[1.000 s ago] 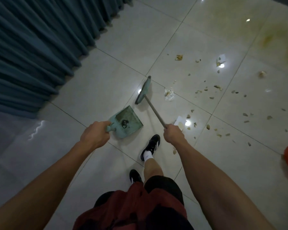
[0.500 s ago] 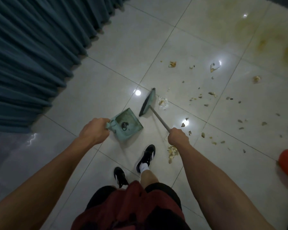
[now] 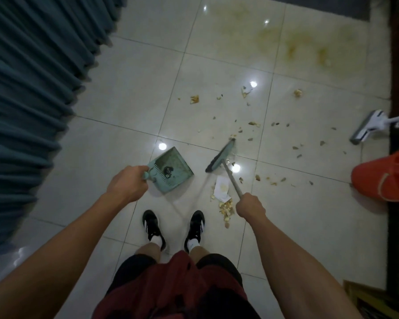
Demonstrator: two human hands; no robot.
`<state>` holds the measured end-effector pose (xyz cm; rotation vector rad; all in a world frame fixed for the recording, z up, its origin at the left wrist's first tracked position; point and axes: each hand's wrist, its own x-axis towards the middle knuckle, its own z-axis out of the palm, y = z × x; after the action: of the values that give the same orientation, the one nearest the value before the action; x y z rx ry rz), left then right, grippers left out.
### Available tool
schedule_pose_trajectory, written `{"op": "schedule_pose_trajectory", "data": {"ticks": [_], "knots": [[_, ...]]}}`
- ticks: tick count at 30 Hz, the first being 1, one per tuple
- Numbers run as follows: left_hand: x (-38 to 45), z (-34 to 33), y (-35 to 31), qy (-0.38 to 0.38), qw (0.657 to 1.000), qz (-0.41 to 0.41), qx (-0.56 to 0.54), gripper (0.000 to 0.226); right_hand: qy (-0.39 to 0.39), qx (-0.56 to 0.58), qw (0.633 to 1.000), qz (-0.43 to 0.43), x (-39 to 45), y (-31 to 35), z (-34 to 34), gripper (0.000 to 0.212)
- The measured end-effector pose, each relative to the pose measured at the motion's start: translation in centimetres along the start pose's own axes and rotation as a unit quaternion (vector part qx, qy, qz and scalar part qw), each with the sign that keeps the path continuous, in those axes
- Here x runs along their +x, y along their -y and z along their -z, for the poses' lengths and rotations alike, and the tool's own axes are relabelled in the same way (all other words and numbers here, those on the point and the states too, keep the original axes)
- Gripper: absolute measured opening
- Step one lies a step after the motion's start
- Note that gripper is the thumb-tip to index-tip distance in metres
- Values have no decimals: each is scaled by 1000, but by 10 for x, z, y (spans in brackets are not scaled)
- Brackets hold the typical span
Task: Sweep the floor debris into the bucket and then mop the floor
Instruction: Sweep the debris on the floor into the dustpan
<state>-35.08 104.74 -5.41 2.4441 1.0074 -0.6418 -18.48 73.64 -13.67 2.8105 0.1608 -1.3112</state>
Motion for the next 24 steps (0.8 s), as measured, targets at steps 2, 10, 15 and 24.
{"op": "schedule_pose_trajectory", "data": {"ticks": [2, 10, 15, 24], "knots": [[5, 2, 2, -2, 1000, -15, 11, 41, -3, 21, 1000, -10, -5, 7, -1, 31], [30, 36, 40, -11, 999, -38, 2, 43, -20, 71, 997, -18, -21, 74, 6, 33], [44, 65, 89, -19, 999, -26, -29, 41, -31, 94, 995, 16, -23, 135, 9, 34], [79, 107, 149, -35, 999, 2, -38, 27, -15, 184, 982, 50, -8, 237, 21, 34]]}}
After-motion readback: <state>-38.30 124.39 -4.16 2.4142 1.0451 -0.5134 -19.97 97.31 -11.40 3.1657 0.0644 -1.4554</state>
